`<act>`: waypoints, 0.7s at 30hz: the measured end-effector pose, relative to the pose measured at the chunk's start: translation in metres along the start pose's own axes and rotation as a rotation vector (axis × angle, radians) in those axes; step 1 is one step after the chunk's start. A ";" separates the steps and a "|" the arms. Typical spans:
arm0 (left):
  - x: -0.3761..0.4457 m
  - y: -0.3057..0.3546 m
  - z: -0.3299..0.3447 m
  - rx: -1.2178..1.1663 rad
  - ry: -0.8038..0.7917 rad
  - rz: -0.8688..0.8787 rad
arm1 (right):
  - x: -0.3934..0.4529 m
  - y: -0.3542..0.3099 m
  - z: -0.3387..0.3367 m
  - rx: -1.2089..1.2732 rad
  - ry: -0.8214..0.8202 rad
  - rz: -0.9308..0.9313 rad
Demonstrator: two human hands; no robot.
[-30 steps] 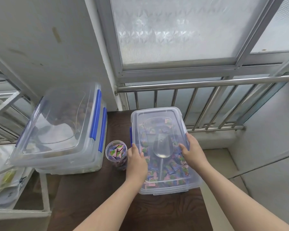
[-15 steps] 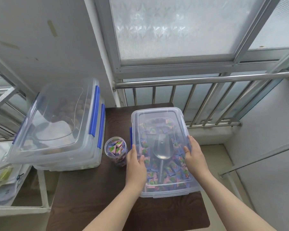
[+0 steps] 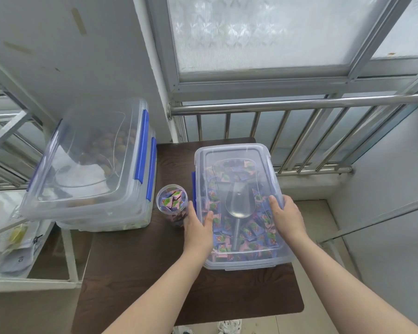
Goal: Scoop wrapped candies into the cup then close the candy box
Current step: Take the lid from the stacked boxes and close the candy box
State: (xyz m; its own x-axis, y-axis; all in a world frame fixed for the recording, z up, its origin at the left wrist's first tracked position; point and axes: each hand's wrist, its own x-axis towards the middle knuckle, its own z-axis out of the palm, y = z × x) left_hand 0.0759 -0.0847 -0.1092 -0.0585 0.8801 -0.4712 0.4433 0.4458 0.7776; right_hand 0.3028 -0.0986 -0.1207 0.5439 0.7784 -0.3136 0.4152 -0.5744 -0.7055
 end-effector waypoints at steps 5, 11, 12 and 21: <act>0.004 -0.008 -0.005 -0.209 -0.087 -0.158 | 0.006 0.000 -0.002 0.107 -0.041 0.093; 0.006 -0.012 -0.012 -0.286 -0.039 -0.172 | 0.014 0.012 -0.005 0.168 -0.007 0.163; 0.005 -0.011 -0.012 -0.285 -0.019 -0.163 | 0.012 0.013 -0.005 0.133 0.036 0.123; 0.000 -0.009 -0.005 -0.054 0.061 0.044 | 0.002 0.011 0.002 -0.072 0.122 -0.051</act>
State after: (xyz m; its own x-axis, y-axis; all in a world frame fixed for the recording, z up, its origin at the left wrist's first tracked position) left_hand 0.0674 -0.0881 -0.1135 -0.0952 0.9065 -0.4113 0.3983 0.4134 0.8189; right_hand 0.3069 -0.1030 -0.1305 0.6037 0.7729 -0.1953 0.4933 -0.5546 -0.6701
